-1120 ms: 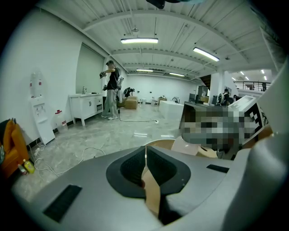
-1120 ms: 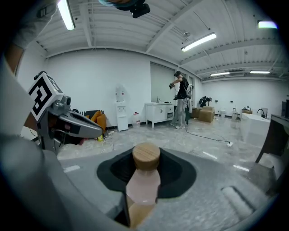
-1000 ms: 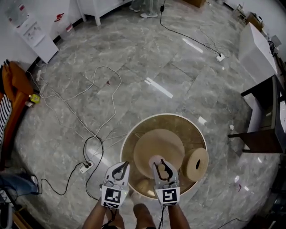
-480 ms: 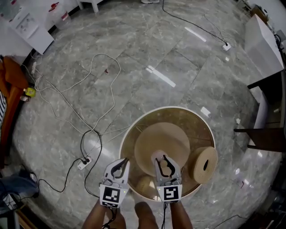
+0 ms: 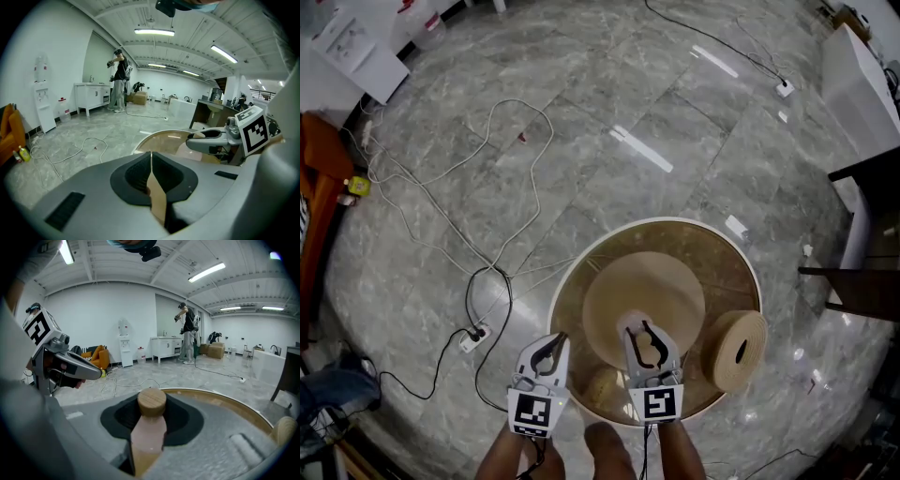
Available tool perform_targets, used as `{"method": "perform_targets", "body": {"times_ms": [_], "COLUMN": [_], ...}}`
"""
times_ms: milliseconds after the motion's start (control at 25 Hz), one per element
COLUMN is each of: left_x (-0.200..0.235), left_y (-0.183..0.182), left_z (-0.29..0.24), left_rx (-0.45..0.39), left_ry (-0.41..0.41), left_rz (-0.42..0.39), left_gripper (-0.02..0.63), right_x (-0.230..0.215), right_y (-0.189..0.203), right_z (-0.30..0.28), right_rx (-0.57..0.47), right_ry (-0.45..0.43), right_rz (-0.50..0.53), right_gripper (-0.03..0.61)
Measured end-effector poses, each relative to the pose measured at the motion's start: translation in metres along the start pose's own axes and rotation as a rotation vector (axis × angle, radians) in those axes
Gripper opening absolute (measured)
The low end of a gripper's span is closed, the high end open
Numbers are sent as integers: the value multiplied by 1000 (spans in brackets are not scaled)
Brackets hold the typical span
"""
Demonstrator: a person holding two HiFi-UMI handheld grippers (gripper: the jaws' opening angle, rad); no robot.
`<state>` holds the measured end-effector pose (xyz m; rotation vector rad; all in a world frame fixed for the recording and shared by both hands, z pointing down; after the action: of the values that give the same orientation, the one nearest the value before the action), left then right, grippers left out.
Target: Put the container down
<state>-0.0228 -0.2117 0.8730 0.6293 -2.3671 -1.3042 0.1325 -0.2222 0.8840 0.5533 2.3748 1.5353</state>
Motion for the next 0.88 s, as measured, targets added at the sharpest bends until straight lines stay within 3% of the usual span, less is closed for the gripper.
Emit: {"method": "perform_targets", "body": {"times_ms": [880], "left_x": [-13], "left_y": [29], "left_z": [-28], "left_rx": [25], "left_ry": [-6], "left_rz": [12], "left_gripper": [26], "right_x": [-20], "right_y": [40], "right_z": [-23], "right_rx": [32], "right_ry": [-4], "right_rz": [43], "right_gripper": [127]}}
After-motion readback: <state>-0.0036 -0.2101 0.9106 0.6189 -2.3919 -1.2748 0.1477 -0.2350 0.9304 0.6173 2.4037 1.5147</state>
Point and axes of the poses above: the fingertips, and each gripper's own axes: z backward along the fingers, x to its left, y out of its underside, the point moved 3 cm from there along z, backward along the fingers, and after that the axes turned 5 degrees about -x, right-handed, at the moved point
